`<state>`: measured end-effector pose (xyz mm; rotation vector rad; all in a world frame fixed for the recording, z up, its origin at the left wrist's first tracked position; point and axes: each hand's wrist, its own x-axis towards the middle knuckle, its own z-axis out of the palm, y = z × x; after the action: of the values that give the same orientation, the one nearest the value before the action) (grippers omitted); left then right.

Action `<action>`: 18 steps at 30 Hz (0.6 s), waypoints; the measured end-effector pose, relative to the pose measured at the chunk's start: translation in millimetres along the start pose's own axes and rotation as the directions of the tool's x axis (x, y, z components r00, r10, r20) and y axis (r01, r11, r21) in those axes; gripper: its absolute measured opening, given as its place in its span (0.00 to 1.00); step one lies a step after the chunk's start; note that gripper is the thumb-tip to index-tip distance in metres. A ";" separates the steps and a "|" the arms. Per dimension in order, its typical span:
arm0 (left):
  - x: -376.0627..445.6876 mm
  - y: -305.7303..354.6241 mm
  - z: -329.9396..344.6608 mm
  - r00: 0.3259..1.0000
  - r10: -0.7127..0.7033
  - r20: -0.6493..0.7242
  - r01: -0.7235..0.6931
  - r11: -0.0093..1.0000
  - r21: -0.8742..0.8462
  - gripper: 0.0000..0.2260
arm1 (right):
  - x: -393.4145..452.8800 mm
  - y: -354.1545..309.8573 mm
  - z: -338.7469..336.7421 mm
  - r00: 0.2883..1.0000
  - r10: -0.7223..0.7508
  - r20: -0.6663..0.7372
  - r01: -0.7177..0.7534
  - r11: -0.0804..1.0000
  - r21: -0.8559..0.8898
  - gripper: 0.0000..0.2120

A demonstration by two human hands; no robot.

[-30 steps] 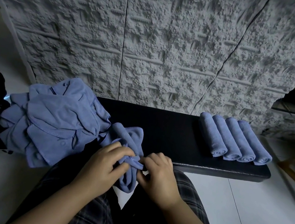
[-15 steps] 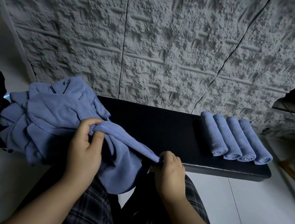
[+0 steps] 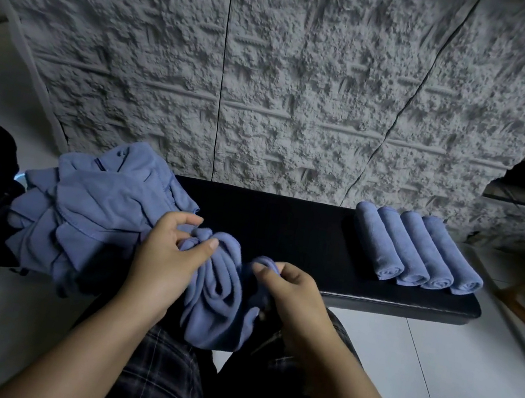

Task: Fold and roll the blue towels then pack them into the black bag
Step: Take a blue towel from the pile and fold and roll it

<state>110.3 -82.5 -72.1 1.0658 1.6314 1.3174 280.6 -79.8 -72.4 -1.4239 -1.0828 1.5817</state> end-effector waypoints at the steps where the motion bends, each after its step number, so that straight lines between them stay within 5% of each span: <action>1: -1.7 5.7 0.0 1.000 0.010 0.004 -0.010 1.000 -0.023 0.10 | -3.0 -6.4 3.4 1.000 -0.006 0.028 0.005 0.998 0.068 0.08; 9: -33.2 67.8 -4.4 0.979 0.129 0.158 -0.058 0.918 -0.393 0.05 | -40.0 -52.9 12.1 0.944 -0.329 -0.033 0.330 0.931 0.155 0.07; 15: -45.5 80.7 -10.8 0.900 0.303 0.315 -0.246 0.947 -0.206 0.19 | -54.9 -64.4 12.2 0.891 -0.454 0.012 0.453 0.891 0.036 0.10; 18: -43.8 77.8 -12.0 0.897 0.341 0.282 -0.319 0.940 -0.122 0.22 | -56.6 -65.4 10.5 0.904 -0.425 0.046 0.426 0.905 -0.008 0.11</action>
<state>125.4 -118.4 9.1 1.4678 1.2029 1.3382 275.7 -108.7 9.6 -1.0717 -1.3320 1.2905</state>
